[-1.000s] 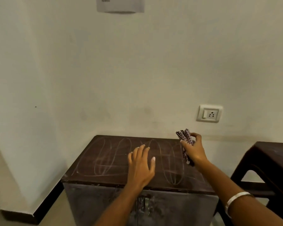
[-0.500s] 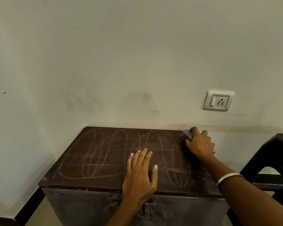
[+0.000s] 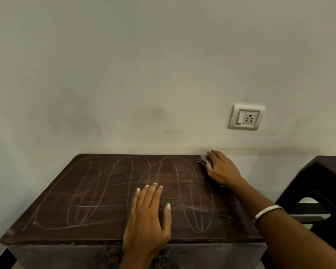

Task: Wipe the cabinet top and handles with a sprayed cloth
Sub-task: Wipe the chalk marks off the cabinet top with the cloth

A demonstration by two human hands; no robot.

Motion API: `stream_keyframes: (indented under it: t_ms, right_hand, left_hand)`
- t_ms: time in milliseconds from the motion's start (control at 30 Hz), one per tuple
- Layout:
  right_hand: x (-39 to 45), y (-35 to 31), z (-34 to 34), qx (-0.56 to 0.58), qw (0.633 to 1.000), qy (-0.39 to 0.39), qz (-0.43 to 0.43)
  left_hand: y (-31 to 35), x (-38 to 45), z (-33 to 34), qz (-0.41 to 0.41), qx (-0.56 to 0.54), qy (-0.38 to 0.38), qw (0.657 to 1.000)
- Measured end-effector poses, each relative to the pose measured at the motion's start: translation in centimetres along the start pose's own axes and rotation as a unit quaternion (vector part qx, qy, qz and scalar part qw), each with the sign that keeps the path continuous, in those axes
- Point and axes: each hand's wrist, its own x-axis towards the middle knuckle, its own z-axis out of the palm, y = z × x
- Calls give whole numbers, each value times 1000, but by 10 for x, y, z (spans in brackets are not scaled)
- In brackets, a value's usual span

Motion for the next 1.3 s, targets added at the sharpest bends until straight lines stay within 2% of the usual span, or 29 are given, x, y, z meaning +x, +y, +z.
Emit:
stream_keyframes:
  t_ms: [133, 267, 633, 733, 933, 1033, 1133, 1300]
  right_hand:
    - [4, 4, 3, -25, 997, -58, -45]
    - [8, 3, 12, -17, 999, -30, -19]
    - [28, 14, 23, -3, 991, 56, 123]
    - [29, 2, 25, -13, 991, 55, 120]
    - [29, -15, 29, 32, 998, 25, 54]
    - [26, 2, 19, 80, 992, 30, 90]
    - [24, 17, 13, 73, 988, 43, 129]
    - [25, 16, 14, 62, 986, 62, 145]
  left_hand:
    - [0, 1, 1, 3, 5, -4, 1000]
    - [0, 1, -1, 1, 8, -2, 1000]
    - [1, 0, -1, 8, 5, 4, 1000]
    - [1, 1, -1, 11, 9, 4, 1000]
    - [1, 0, -2, 16, 12, 4, 1000]
    - [-1, 1, -2, 15, 12, 2, 1000]
    - [-1, 2, -1, 17, 13, -2, 1000]
    - [-1, 1, 0, 19, 15, 1, 1000]
